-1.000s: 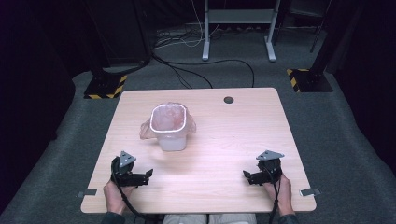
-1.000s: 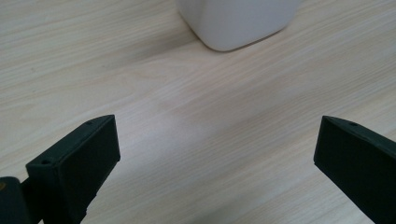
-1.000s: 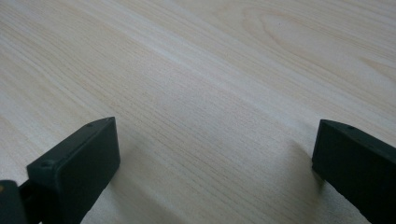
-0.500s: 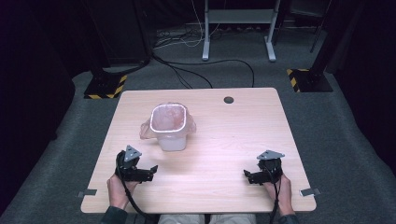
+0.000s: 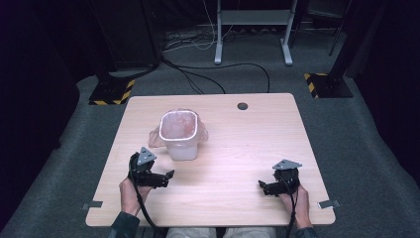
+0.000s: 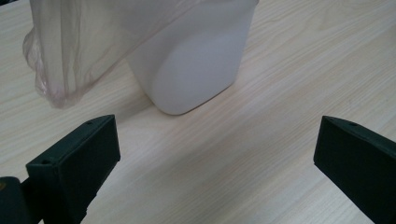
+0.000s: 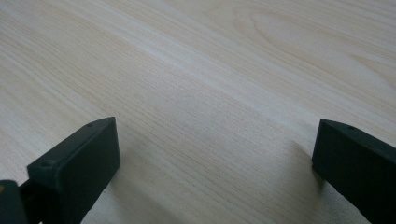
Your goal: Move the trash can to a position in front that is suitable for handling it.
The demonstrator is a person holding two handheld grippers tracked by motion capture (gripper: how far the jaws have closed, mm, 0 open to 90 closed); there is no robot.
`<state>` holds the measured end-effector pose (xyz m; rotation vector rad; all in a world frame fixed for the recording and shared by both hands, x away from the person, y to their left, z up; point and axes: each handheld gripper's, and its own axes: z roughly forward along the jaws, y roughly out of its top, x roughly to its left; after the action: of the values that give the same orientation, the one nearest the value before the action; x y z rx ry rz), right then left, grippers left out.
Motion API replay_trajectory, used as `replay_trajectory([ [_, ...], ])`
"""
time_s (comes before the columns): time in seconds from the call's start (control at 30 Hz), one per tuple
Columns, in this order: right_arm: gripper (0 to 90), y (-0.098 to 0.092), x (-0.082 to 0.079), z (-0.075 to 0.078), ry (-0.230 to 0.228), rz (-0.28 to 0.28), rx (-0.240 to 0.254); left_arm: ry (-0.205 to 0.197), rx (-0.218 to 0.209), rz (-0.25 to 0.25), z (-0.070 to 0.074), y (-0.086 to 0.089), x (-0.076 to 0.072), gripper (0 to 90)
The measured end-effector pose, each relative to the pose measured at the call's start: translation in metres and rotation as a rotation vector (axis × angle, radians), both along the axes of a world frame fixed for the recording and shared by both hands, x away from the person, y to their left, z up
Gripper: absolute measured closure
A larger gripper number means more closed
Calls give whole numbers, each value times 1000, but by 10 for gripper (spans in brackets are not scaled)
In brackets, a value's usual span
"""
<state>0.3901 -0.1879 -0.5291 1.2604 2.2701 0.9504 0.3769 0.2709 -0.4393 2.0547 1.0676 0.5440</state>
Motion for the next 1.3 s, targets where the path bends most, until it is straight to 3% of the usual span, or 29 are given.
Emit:
replay_trajectory([
  [0.3,2,0,0,0,1,-8,3,-15,-17,-27,16,-5,5,0],
  [0.83,3,-1,1,0,-2,-14,2,-77,-35,-78,54,-17,18,0],
  [1.17,3,-1,1,0,-4,-15,0,-72,-35,-112,62,-29,34,0],
  [1.3,3,-1,1,0,-3,-16,1,-59,-13,-127,60,-38,45,0],
])
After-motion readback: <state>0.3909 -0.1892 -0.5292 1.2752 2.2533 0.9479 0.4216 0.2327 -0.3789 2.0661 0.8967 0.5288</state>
